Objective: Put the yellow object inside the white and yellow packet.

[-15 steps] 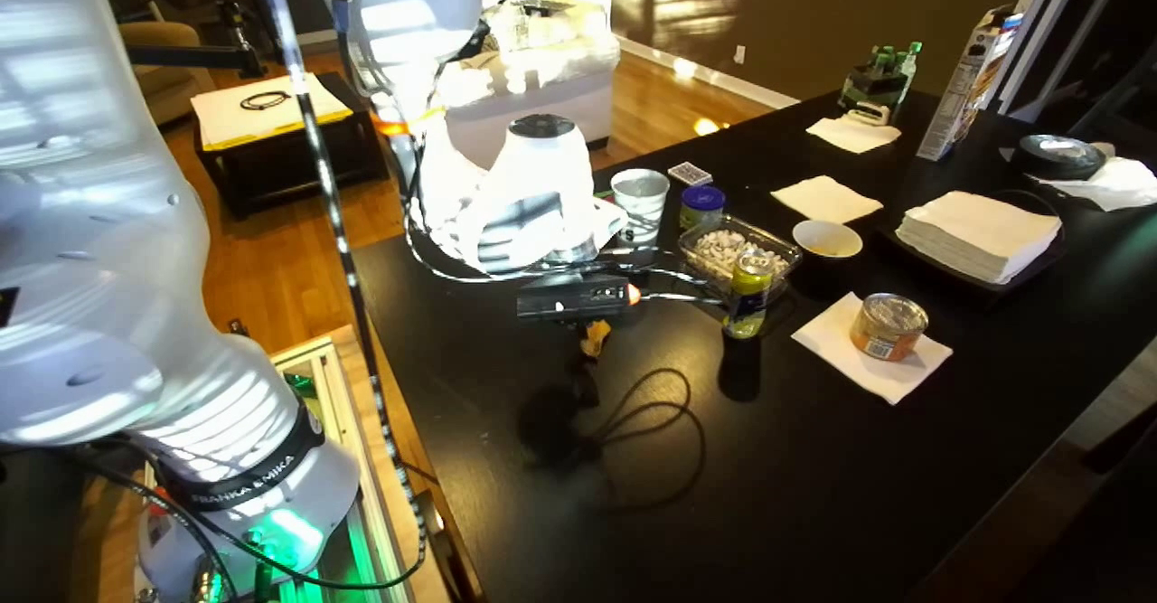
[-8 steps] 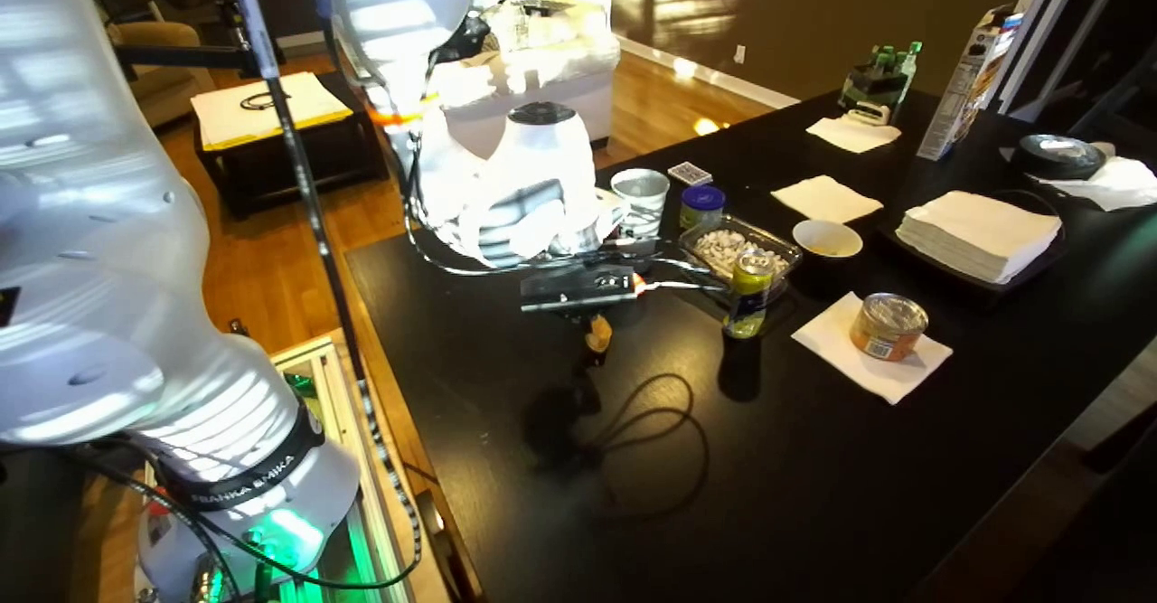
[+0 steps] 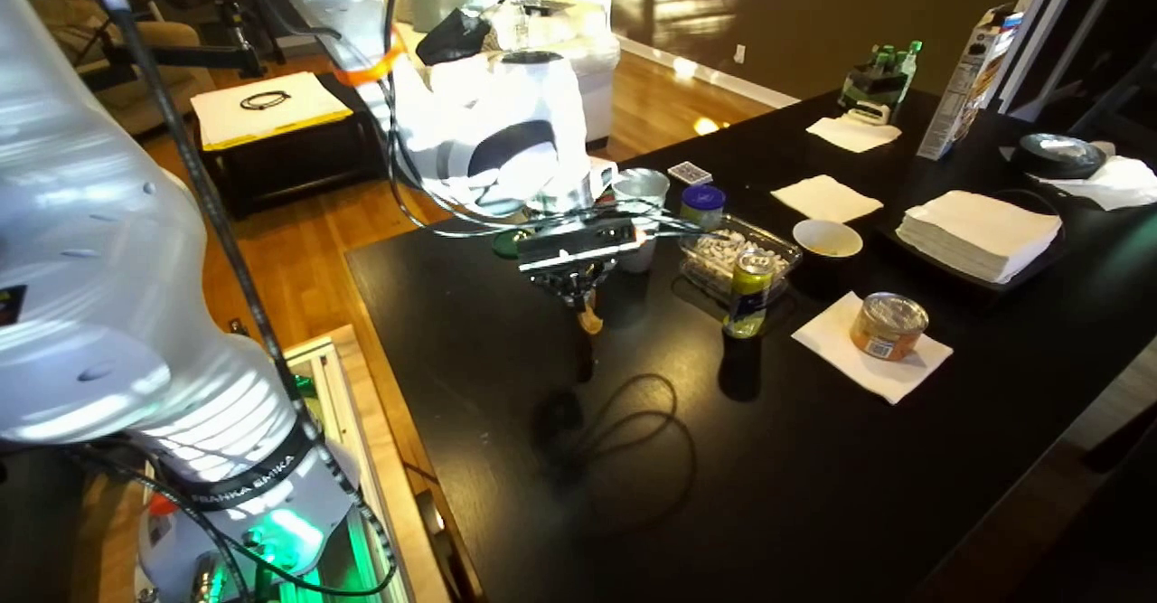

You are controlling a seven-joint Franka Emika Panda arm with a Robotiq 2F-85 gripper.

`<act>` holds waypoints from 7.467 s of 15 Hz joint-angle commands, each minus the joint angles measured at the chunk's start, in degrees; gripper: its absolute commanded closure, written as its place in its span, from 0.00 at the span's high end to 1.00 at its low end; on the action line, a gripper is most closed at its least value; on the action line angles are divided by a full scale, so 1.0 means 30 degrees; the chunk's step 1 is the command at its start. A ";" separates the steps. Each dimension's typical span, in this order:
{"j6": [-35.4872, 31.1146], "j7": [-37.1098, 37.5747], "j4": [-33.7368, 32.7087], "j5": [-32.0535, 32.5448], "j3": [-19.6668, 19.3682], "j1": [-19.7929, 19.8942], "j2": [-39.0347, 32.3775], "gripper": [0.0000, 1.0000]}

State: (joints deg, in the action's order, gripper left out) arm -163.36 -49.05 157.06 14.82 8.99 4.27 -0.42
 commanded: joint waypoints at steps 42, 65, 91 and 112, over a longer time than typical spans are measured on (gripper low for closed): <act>1.3976 -0.7803 -0.6273 -0.3270 -0.1637 -0.5944 0.5710 0.00; 1.3832 -0.5050 -0.8186 -0.2791 -0.1289 -0.5330 0.2680 0.01; 1.6981 -0.2685 -1.0533 -0.4400 -0.1108 -0.4896 0.0506 0.01; 1.7642 -0.0934 -1.0522 -0.4224 -0.0863 -0.4739 0.1348 1.00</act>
State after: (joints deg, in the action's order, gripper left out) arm -113.85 -57.38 125.74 2.15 5.41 -10.95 1.24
